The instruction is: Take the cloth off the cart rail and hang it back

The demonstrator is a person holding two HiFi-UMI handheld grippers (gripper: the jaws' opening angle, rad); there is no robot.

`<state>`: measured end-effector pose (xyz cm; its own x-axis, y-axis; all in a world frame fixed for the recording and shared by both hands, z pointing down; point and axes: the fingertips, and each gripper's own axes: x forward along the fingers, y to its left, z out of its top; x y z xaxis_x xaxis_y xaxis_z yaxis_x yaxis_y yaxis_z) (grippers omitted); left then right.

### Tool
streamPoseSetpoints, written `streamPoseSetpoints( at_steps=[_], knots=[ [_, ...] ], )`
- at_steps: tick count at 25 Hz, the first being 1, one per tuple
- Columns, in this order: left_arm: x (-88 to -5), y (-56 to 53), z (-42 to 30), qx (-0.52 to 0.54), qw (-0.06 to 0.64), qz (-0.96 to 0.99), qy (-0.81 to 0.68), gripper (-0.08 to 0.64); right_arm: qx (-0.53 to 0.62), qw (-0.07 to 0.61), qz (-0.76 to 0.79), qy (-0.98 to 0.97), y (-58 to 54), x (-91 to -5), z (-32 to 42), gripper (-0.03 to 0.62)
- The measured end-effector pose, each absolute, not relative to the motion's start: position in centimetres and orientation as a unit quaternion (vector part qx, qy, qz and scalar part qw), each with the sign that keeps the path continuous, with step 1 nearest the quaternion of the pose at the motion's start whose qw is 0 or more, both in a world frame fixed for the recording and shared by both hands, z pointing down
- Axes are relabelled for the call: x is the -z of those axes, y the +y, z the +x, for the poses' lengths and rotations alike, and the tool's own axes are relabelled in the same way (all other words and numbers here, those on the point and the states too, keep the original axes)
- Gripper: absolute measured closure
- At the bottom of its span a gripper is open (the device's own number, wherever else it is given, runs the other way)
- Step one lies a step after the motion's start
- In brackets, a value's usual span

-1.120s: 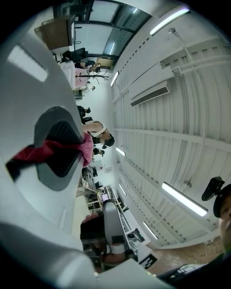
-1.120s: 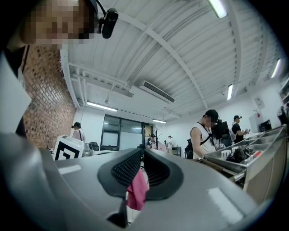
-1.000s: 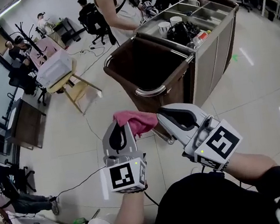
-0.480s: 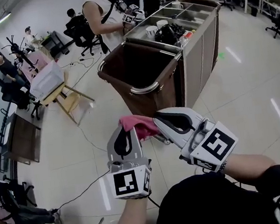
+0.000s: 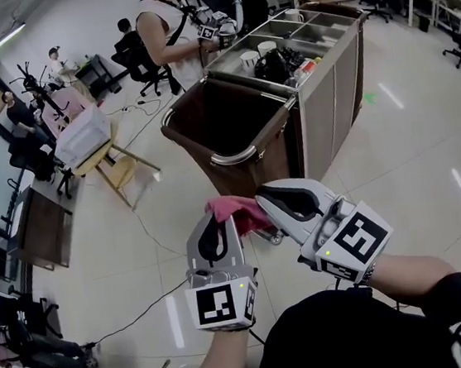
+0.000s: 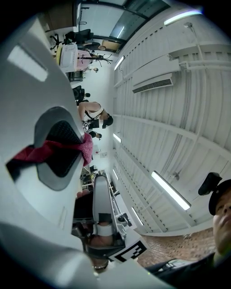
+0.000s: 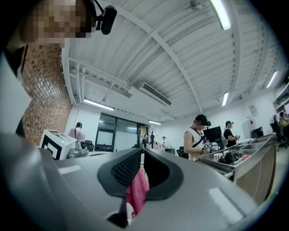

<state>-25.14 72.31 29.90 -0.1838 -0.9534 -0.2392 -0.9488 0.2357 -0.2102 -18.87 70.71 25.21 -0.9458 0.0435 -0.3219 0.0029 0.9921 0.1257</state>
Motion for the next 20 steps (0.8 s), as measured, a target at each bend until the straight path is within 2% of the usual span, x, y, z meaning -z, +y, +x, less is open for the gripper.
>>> streamPoseSetpoints(
  at_steps=[4,9,20],
  knots=[
    [-30.4,71.1,-24.4,0.029,0.146,-0.619,0.771,0.548,-0.058,0.167,0.014,0.984,69.6,-25.2,-18.2,0.572],
    [-28.7,69.9,-23.5,-0.013,0.194,-0.617,0.762,0.548,-0.055,0.171,0.012,0.984,68.3,-25.3,-17.3,0.572],
    [-28.9,67.5,-22.4,-0.013,0.190,-0.627,0.755,0.546,-0.043,0.164,-0.002,0.986,66.2,-25.9,-16.1,0.572]
  ],
)
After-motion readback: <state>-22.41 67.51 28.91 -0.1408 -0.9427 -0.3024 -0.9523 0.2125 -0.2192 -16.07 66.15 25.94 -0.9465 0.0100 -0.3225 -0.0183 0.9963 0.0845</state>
